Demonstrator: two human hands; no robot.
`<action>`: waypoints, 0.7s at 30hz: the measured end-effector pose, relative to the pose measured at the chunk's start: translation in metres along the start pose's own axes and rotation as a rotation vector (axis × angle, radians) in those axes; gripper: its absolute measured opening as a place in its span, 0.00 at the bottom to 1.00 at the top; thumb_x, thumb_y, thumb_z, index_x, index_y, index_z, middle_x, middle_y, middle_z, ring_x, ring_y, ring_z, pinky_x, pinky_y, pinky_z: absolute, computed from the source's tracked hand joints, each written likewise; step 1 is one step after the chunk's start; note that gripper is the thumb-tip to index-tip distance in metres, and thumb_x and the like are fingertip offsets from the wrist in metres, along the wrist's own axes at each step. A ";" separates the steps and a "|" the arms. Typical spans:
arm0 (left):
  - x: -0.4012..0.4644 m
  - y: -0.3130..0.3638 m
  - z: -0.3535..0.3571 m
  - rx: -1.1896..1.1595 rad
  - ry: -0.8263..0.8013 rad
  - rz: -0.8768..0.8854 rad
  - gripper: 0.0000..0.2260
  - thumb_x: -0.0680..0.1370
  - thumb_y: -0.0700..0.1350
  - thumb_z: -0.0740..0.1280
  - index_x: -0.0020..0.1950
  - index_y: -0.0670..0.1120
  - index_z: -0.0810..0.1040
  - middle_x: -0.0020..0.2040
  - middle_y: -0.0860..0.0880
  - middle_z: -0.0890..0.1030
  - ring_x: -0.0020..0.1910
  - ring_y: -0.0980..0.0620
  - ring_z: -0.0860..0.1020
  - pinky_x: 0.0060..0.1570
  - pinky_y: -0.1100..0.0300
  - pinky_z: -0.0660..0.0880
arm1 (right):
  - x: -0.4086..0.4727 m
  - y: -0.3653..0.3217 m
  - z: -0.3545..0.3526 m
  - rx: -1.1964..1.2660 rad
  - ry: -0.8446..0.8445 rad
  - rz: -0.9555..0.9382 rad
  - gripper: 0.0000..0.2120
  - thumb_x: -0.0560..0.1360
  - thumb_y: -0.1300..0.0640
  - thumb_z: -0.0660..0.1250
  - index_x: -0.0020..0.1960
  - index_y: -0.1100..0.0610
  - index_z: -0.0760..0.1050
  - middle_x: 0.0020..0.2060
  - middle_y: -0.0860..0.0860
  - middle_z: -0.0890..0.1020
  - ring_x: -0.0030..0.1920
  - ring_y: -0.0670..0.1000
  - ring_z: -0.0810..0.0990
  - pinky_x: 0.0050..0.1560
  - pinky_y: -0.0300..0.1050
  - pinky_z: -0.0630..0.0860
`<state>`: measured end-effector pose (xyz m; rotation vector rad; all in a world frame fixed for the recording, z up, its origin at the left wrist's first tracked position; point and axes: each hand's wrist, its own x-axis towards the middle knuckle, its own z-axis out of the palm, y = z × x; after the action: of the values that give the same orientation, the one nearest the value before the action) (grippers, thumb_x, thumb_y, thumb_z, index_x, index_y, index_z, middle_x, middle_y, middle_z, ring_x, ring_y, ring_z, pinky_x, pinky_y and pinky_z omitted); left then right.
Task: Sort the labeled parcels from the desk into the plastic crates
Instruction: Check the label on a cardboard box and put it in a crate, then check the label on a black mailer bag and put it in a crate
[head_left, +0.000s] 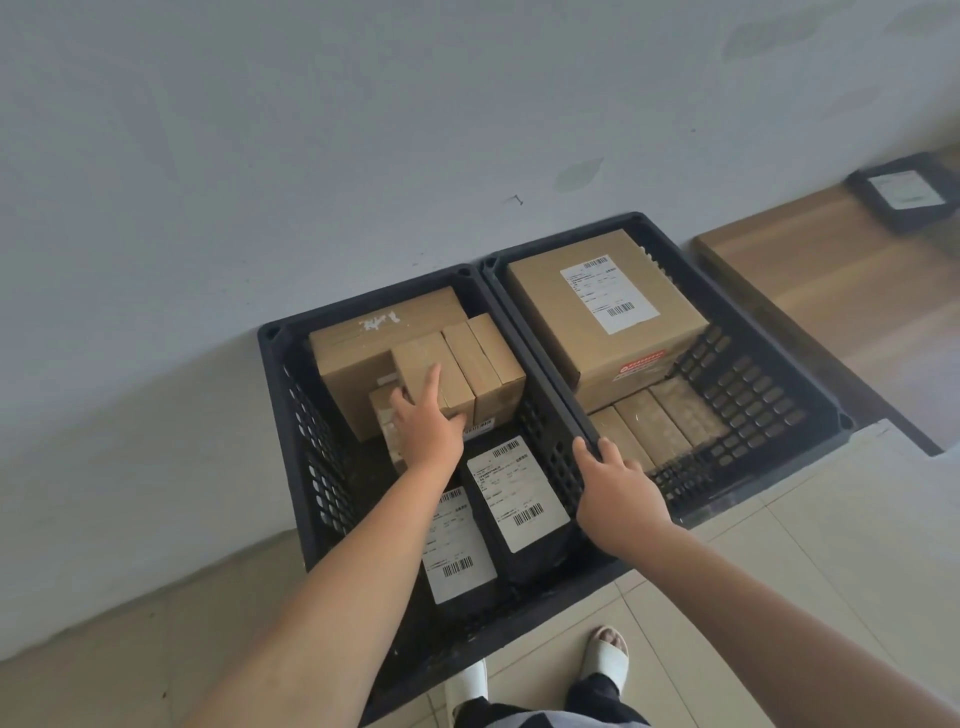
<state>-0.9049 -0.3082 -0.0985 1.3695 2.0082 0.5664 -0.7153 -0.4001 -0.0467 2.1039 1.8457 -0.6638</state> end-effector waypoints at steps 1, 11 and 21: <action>0.000 -0.001 0.001 -0.014 0.002 0.004 0.35 0.81 0.42 0.71 0.83 0.61 0.58 0.84 0.39 0.50 0.81 0.36 0.57 0.73 0.45 0.69 | 0.000 0.000 0.000 0.001 0.000 -0.001 0.39 0.82 0.59 0.63 0.85 0.51 0.44 0.83 0.56 0.52 0.78 0.64 0.64 0.70 0.55 0.73; 0.006 -0.019 -0.003 -0.229 0.062 0.011 0.47 0.73 0.46 0.80 0.83 0.61 0.54 0.84 0.45 0.49 0.83 0.40 0.53 0.78 0.40 0.63 | 0.000 0.006 0.002 0.092 0.040 -0.035 0.37 0.81 0.53 0.63 0.84 0.47 0.48 0.81 0.54 0.57 0.74 0.60 0.68 0.62 0.48 0.79; -0.086 0.062 -0.008 -0.653 0.089 0.047 0.15 0.81 0.38 0.68 0.64 0.53 0.78 0.65 0.55 0.77 0.65 0.55 0.76 0.70 0.49 0.73 | -0.014 0.059 -0.024 0.543 0.055 -0.110 0.30 0.81 0.49 0.66 0.81 0.43 0.61 0.78 0.47 0.66 0.73 0.54 0.71 0.73 0.54 0.72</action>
<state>-0.8475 -0.3658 -0.0300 0.9952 1.6345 1.1939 -0.6545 -0.4097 -0.0243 2.3597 1.9878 -1.2663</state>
